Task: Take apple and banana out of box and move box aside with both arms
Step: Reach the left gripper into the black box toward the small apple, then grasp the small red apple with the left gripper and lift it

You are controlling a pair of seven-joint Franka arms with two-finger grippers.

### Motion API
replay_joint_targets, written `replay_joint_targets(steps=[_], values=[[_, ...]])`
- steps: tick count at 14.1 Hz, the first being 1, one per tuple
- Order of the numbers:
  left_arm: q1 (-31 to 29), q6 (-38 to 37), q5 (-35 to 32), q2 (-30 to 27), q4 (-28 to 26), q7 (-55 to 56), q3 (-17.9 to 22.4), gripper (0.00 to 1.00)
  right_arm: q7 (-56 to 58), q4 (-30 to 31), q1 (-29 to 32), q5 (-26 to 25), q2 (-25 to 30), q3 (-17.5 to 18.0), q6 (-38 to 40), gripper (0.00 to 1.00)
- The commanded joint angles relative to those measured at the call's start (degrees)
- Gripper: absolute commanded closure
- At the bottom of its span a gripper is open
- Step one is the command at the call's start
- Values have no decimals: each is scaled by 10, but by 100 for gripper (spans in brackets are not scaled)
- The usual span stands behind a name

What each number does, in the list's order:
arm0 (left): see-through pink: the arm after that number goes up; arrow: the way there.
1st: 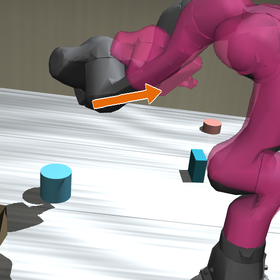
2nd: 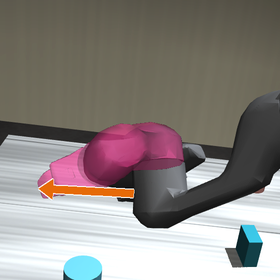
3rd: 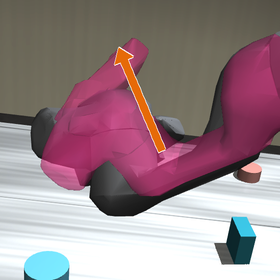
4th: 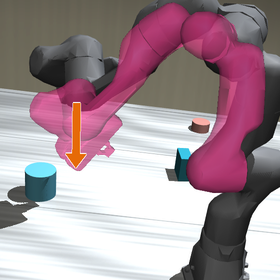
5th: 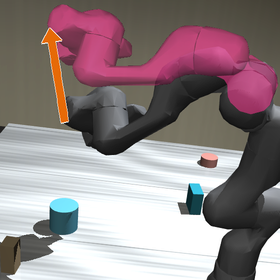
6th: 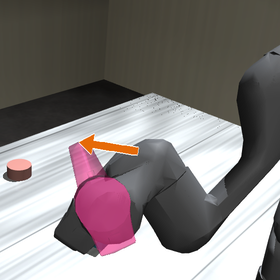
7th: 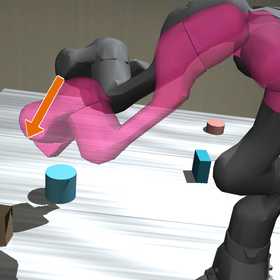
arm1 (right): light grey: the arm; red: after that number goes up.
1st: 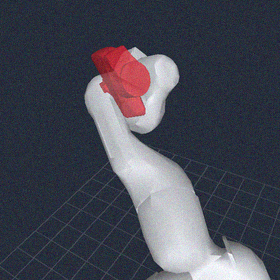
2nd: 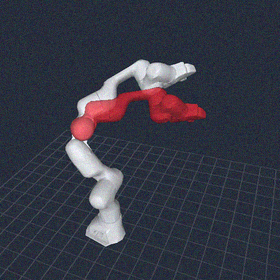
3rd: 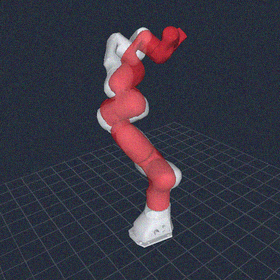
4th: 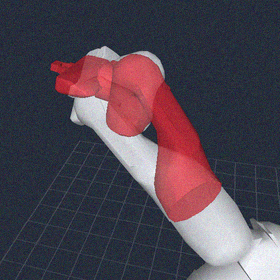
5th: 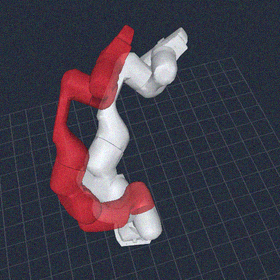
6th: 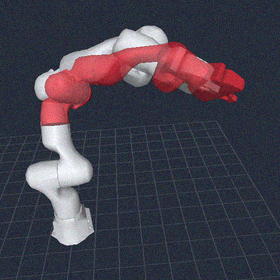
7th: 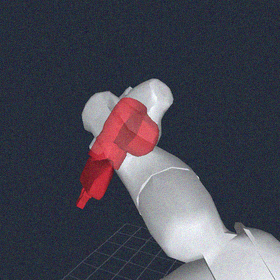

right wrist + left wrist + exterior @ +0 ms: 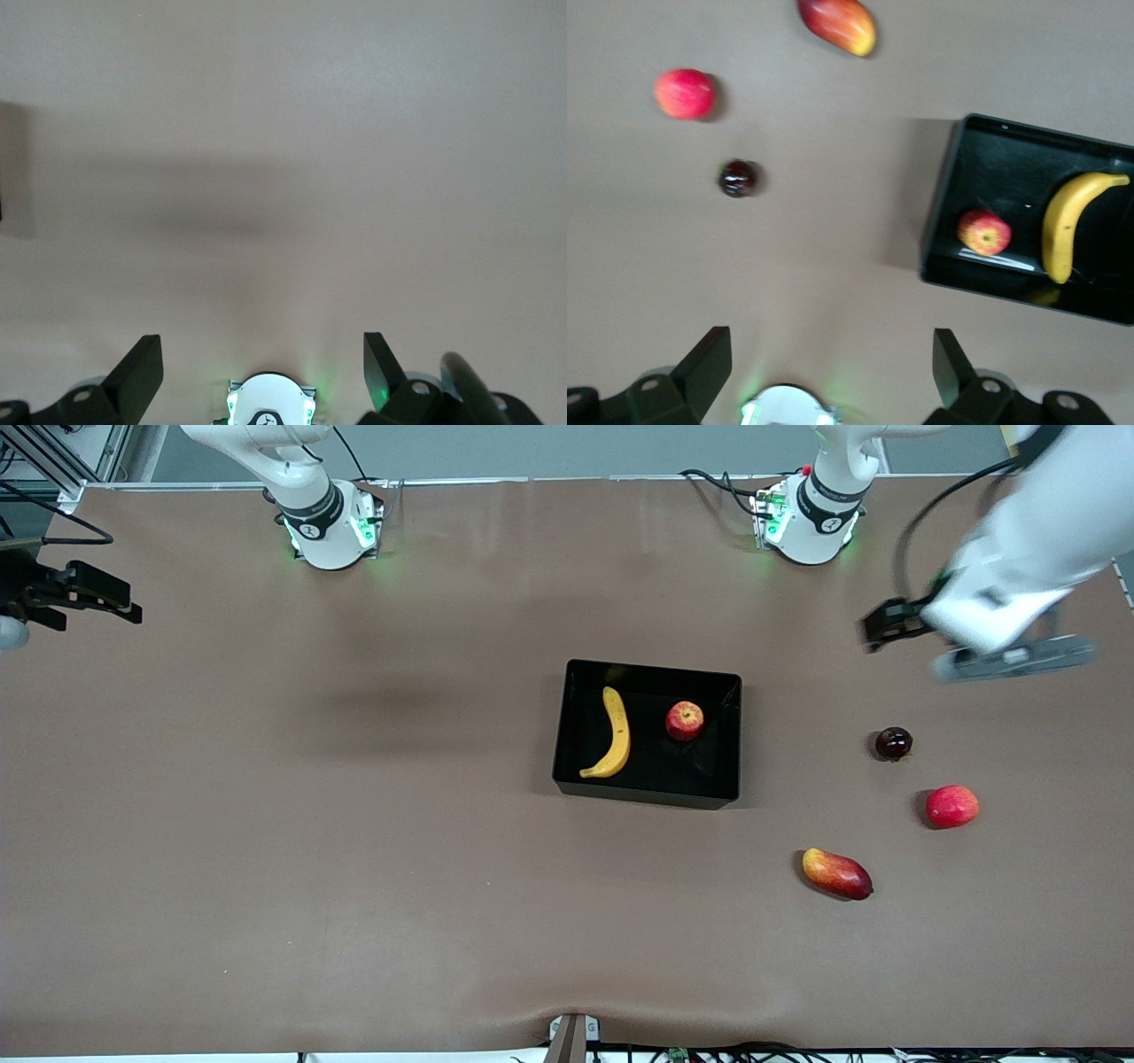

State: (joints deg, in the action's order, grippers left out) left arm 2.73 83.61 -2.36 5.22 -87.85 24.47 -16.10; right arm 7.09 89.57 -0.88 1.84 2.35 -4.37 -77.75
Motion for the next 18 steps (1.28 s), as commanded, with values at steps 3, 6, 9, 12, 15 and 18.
replay_joint_targets(steps=[3, 6, 9, 12, 15, 18], values=[[69, 146, -3, 85, -66, 198, -36, 0, -10, -5, -3, -3, -3, -1, 5, 0], [103, 283, -3, 101, -170, 262, -36, 0, -9, -5, -1, -2, -6, -1, 4, 0], [111, 386, -37, 112, -257, 286, -37, 0, -10, -5, -6, -2, -6, -1, 4, 0], [128, 437, -47, 158, -276, 319, -36, 0, -10, -5, -6, -2, -6, -1, 4, 0], [131, 458, -88, 189, -281, 369, -37, 0, -10, -4, -5, -2, -6, -1, 5, 0], [135, 465, -112, 214, -286, 385, -36, 0, -10, -4, -4, -2, -7, -1, 5, 0]])
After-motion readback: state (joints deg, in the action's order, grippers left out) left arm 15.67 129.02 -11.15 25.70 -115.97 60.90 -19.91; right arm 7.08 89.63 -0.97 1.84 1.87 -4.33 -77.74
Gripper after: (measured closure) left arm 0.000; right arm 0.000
